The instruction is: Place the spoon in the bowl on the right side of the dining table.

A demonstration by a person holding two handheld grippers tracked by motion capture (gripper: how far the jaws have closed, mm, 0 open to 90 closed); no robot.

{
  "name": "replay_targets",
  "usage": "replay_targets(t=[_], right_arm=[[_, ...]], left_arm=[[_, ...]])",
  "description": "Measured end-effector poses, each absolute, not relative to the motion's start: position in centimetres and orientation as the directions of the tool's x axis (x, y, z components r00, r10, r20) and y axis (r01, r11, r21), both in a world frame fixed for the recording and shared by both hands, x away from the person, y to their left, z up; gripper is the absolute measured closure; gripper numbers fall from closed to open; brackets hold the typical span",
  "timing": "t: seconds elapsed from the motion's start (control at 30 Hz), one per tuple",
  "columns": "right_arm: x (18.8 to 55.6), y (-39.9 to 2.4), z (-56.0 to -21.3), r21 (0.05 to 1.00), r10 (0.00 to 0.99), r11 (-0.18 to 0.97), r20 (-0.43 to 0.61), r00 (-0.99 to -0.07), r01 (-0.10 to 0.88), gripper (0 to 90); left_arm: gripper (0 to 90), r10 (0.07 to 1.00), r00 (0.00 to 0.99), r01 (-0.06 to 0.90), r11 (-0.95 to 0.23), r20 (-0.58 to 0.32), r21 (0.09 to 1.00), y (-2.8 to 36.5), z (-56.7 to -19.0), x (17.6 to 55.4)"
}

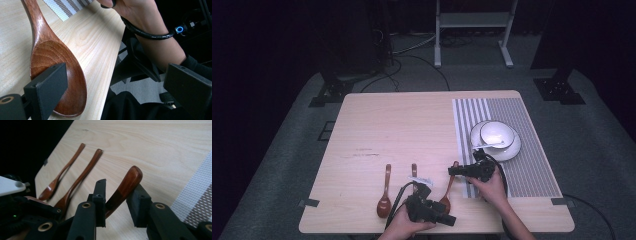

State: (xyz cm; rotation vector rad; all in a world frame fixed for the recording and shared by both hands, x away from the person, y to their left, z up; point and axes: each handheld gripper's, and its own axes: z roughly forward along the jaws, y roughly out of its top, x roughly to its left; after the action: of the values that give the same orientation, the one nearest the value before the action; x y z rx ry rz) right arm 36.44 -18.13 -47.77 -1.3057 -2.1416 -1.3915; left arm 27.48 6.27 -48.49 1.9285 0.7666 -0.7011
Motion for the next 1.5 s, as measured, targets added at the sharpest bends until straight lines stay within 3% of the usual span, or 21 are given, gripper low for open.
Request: replay_targets(t=[0.47,1.5], right_arm=[[37.0,-17.7,-45.8,0.554,0.409,0.079,0.74,-0.534,0.829,83.4],[39.1,-18.9,-42.8,0.556,0.413,-0.028,0.763,-0.497,0.831,84.6]], left_arm=[[3.7,0.216,0.639,0.759,-0.335,-0.739,0.559,7.0,-47.7,27.7],[3.6,0.311,0.675,0.734,-0.19,-0.669,0.652,12.6,-44.6,29.1]])
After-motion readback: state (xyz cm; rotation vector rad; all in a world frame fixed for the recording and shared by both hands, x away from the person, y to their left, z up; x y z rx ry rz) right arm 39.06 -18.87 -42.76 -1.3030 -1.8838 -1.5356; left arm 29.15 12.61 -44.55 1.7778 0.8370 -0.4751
